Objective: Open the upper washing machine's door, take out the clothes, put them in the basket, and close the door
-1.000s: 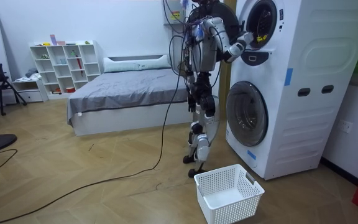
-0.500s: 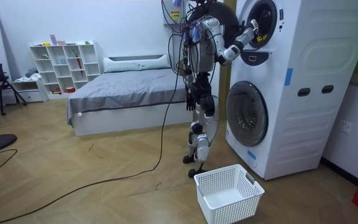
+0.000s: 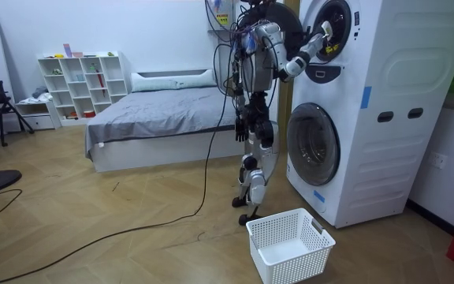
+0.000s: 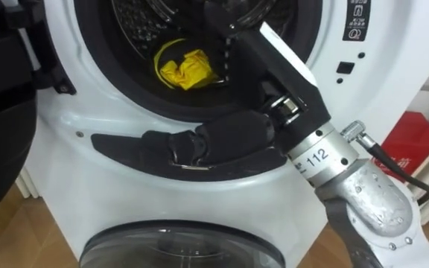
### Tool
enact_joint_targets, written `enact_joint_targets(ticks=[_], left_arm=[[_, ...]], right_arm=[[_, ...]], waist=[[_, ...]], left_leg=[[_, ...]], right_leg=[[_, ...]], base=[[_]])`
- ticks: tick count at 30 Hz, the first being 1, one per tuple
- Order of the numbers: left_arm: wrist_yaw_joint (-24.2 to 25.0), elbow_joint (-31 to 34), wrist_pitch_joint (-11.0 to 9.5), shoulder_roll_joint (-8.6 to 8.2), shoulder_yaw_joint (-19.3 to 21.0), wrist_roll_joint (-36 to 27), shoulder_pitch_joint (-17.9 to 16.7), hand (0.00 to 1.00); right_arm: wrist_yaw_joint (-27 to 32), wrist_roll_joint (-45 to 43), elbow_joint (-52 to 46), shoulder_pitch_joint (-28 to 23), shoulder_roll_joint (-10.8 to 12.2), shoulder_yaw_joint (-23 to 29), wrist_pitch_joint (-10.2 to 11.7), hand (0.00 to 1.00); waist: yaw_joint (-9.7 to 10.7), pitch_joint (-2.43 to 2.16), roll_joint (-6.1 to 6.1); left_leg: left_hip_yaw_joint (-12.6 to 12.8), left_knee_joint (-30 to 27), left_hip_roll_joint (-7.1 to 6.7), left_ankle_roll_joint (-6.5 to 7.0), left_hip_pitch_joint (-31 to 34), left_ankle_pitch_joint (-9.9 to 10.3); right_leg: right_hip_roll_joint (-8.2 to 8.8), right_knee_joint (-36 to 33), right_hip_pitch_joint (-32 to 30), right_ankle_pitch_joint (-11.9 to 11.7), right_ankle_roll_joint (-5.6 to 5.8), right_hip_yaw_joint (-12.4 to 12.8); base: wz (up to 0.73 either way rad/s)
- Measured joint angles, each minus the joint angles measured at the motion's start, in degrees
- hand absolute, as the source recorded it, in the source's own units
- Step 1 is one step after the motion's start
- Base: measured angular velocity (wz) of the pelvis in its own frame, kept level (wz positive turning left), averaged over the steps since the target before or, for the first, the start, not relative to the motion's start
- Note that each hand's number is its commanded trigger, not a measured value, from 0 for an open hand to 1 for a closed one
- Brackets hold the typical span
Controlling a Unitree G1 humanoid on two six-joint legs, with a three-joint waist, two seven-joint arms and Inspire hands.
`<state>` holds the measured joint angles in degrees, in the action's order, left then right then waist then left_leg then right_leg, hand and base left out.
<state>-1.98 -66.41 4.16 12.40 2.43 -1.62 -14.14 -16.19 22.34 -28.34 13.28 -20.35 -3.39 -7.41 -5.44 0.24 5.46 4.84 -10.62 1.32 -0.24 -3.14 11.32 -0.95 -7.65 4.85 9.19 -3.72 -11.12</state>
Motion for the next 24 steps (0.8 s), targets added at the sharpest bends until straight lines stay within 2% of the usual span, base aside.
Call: enact_joint_targets(ticks=[5,7,10,13,15,19,21,23,24], left_arm=[[-0.05,0.11,0.84,-0.15,-0.04,0.0,0.09,0.0],[-0.32,0.28,0.83,-0.15,-0.1,0.0,0.12,0.0],[-0.95,0.46,1.12,-0.24,-0.1,0.1,0.72,0.0],[-1.48,0.72,2.03,-0.27,0.2,0.14,1.28,0.0],[-1.47,1.42,2.64,-0.28,0.83,0.68,1.28,0.0],[-1.54,2.44,3.54,-0.3,0.87,2.57,1.21,0.0],[-1.73,2.5,4.0,-0.28,0.87,2.63,1.26,0.0],[-2.23,2.8,4.54,-0.31,0.77,2.64,1.35,0.0],[-2.43,2.92,4.75,-0.32,0.82,3.2,1.5,0.0]], right_arm=[[2.72,-1.27,2.12,0.03,0.32,-0.58,0.1,0.0],[4.6,-3.57,3.7,0.33,0.3,-1.29,0.13,0.0],[7.67,-6.89,7.97,4.54,0.34,-2.42,0.11,0.0],[10.6,-8.33,10.83,8.31,0.6,-2.45,-0.12,0.0],[11.88,-9.25,11.54,9.65,0.6,-2.45,-0.17,0.0],[13.59,-10.47,12.11,11.8,0.61,-3.0,-0.25,0.0],[14.4,-11.7,13.25,13.81,0.56,-3.92,-0.25,0.0],[15.16,-12.96,15.76,15.85,0.51,-4.46,-0.3,0.0],[15.73,-14.59,17.56,17.33,0.51,-4.45,-0.86,0.0]], waist=[[-0.81,-0.11,0.24],[-1.18,-0.2,0.68],[-1.71,0.0,1.15],[-2.53,-0.03,1.27],[-2.84,-0.16,1.5],[-3.55,-0.06,1.87],[-3.28,0.15,1.95],[-2.81,0.16,2.17],[-2.76,0.01,2.56]], left_leg=[[-0.23,0.1,-0.03,-0.01,0.04,0.0],[-0.39,0.0,-0.07,-0.01,0.17,-0.01],[-0.51,-0.18,-0.14,-0.01,0.58,-0.01],[-1.13,-0.22,-0.29,0.01,0.55,-0.02],[-1.36,-0.21,-0.29,0.01,0.56,-0.02],[-2.03,-0.2,-0.23,0.01,0.73,-0.02],[-2.23,-0.31,-0.26,0.01,0.95,-0.02],[-2.35,-0.34,-0.31,0.01,1.25,-0.02],[-2.37,-0.55,-0.61,0.02,1.61,-0.02]], right_leg=[[0.05,0.0,0.02,0.25,-0.05,-0.23],[0.11,-0.01,0.03,0.35,-0.06,-0.54],[0.2,-0.02,-0.14,0.4,-0.05,-0.94],[0.44,-0.03,0.06,0.54,0.07,-1.59],[0.51,-0.03,0.09,0.58,0.12,-1.7],[0.62,-0.21,0.12,0.6,0.16,-2.06],[0.72,-0.15,0.09,0.63,0.21,-2.55],[0.81,-0.16,0.03,0.75,0.26,-3.2],[0.82,-0.13,-0.2,0.81,0.28,-3.25]], base=[[0.01],[0.07],[0.05],[0.07],[0.08],[0.07],[0.09],[0.17],[0.1]])
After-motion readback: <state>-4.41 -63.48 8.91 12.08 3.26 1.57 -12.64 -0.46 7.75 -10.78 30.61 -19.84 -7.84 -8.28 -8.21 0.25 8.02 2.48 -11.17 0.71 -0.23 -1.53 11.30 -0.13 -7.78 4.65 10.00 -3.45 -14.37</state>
